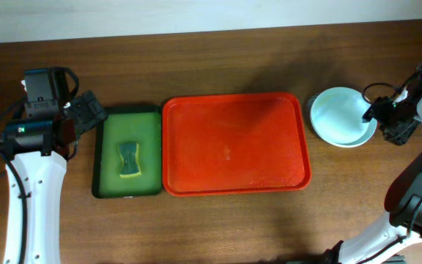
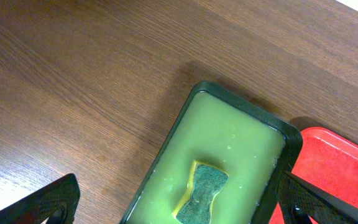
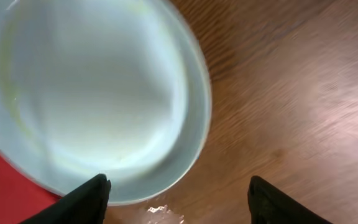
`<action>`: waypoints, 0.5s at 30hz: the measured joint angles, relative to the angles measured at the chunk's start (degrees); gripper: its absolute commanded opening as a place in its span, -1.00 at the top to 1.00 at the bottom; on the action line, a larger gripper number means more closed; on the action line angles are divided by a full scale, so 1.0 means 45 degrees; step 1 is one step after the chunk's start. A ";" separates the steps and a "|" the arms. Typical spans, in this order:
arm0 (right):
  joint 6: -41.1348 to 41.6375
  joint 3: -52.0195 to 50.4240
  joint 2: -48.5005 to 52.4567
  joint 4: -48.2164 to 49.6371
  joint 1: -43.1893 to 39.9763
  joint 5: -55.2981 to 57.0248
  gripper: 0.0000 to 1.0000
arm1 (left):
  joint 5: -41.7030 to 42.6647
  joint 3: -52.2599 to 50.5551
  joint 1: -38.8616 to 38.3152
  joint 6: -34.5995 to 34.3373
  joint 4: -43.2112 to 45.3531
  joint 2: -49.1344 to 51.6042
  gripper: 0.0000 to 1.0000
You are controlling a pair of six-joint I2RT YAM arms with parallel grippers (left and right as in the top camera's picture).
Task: Clean dirty plates on tray and stack at the side
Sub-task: 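Carry the plate right and set it on the white plate stack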
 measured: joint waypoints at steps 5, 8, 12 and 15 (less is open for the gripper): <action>-0.3060 -0.0005 -0.1744 -0.0753 0.1758 -0.1831 -0.58 | 0.0000 0.0000 0.0000 0.0005 0.0000 0.0000 -0.98; -0.3813 0.0005 -0.2501 -0.1481 0.2769 -0.2035 -0.97 | 0.0000 0.0000 0.0005 0.0000 -0.0005 0.0000 -0.98; -0.4065 0.0000 -0.2501 -0.1477 0.3308 -0.2079 -0.97 | 0.0000 0.0000 0.0000 0.0000 0.0000 0.0000 -0.98; -0.4075 0.0000 -0.2501 -0.1477 0.3308 -0.2079 -0.97 | 0.0000 0.0000 0.0005 0.0005 0.0000 0.0000 -0.99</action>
